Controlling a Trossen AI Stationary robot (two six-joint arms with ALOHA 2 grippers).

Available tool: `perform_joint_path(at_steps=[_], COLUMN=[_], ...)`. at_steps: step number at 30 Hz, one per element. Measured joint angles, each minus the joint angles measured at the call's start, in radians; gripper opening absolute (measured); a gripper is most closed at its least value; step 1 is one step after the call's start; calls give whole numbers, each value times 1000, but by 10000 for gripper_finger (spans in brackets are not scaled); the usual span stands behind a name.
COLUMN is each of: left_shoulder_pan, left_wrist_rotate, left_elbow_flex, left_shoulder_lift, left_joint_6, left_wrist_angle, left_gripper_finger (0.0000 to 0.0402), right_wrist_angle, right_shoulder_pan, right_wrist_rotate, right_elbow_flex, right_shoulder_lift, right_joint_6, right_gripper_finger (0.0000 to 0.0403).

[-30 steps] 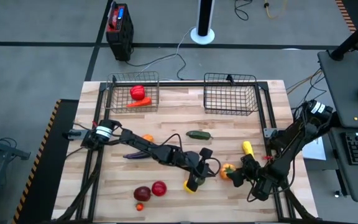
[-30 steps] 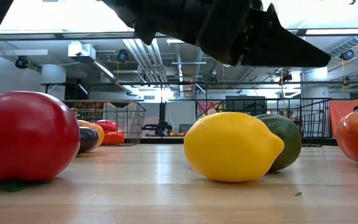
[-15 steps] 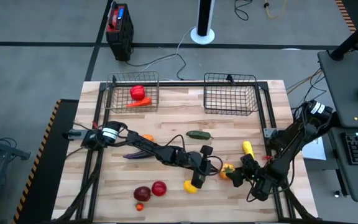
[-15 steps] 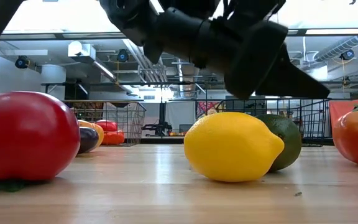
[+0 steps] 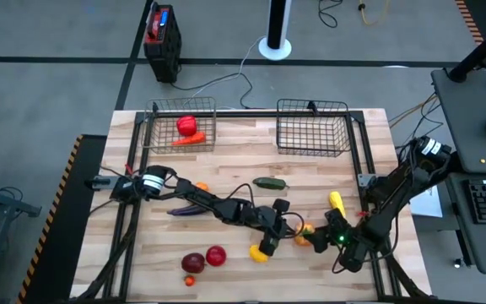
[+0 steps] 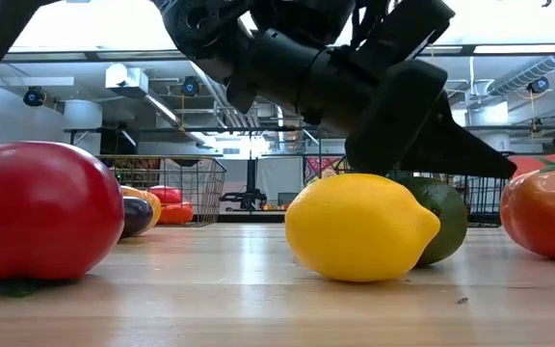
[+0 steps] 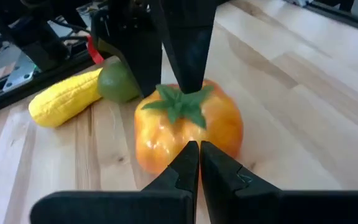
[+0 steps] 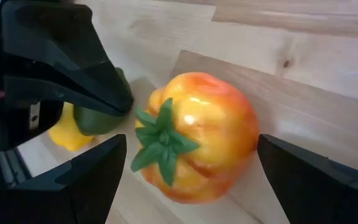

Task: Sort produce into baskets
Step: Put the large tomato into the black wire basket

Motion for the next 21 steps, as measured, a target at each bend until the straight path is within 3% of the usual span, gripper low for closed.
perform_joint_path(at_steps=[21], left_shoulder_pan=[7], left_wrist_rotate=[5], left_elbow_flex=[1], left_shoulder_lift=[30], left_joint_6=[-22], left_wrist_angle=[10], left_gripper_finger=[0], right_wrist_angle=[2], right_shoulder_pan=[-56], right_wrist_rotate=[-76], right_elbow_flex=[-3], right_shoulder_lift=[1], right_joint_6=[-173], right_gripper_finger=[345])
